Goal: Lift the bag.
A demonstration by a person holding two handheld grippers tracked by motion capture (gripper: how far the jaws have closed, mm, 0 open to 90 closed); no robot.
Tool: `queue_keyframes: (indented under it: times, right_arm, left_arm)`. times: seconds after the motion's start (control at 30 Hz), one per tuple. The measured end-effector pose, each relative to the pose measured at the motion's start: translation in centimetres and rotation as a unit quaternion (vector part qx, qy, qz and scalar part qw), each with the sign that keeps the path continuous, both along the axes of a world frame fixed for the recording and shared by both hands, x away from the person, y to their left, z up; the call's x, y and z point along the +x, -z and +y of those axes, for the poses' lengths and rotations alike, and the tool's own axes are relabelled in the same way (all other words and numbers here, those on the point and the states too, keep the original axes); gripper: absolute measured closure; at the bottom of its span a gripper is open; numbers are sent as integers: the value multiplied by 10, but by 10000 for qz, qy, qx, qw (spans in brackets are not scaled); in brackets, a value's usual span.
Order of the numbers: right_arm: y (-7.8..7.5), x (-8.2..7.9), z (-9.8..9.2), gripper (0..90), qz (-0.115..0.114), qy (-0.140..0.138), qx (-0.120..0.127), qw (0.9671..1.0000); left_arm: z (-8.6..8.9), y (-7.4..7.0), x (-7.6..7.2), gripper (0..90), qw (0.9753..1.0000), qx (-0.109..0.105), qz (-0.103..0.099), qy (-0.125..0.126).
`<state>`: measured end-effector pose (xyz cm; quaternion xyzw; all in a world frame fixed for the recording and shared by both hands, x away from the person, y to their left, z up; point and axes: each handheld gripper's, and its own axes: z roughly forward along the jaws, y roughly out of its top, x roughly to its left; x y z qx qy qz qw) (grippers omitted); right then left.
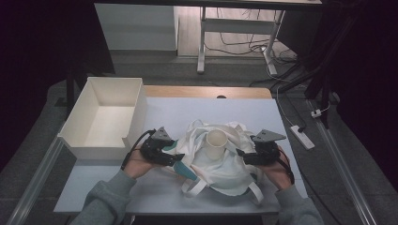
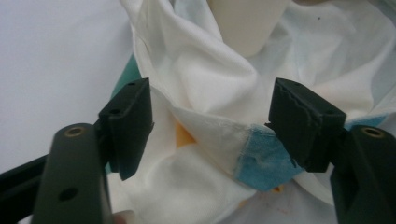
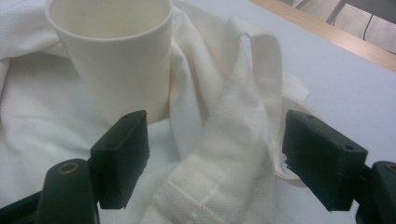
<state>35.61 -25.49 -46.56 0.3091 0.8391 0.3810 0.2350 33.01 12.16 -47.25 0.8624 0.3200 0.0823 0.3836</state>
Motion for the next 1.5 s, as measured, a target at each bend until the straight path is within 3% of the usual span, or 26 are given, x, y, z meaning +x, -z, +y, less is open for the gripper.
queue_keyframes:
  times: [0.33,0.43,0.57,0.83,1.13,1.23,1.27,1.37,1.5]
  right_arm:
    - [-2,-9,-3,249,38,19,-281,9996]
    - [-2,-17,-2,290,67,-37,-439,9990]
    - [2,-24,0,321,206,10,-745,9970]
    - [-1,-43,6,341,122,65,-1095,9939]
    - [-1,-55,14,394,106,36,-1344,9909]
    - [-7,-64,20,449,74,-164,-1195,9927]
    - [-8,-66,22,457,94,-186,-1267,9917]
    - [1,-63,21,475,261,30,-1632,9862]
    - [11,-53,7,550,502,273,-1635,9849]
  left_arm:
    - [7,11,-4,407,9992,-129,370,97]
    - [8,14,-5,470,9987,-233,439,142]
    - [7,18,-6,561,9985,-189,481,197]
    - [1,20,-11,830,9993,279,162,180]
    - [2,20,-10,857,9994,218,160,206]
    - [3,20,-9,860,9994,193,178,217]
    - [3,20,-9,859,9994,189,179,220]
    - [3,20,-10,859,9994,190,164,222]
    - [3,20,-9,859,9994,176,168,234]
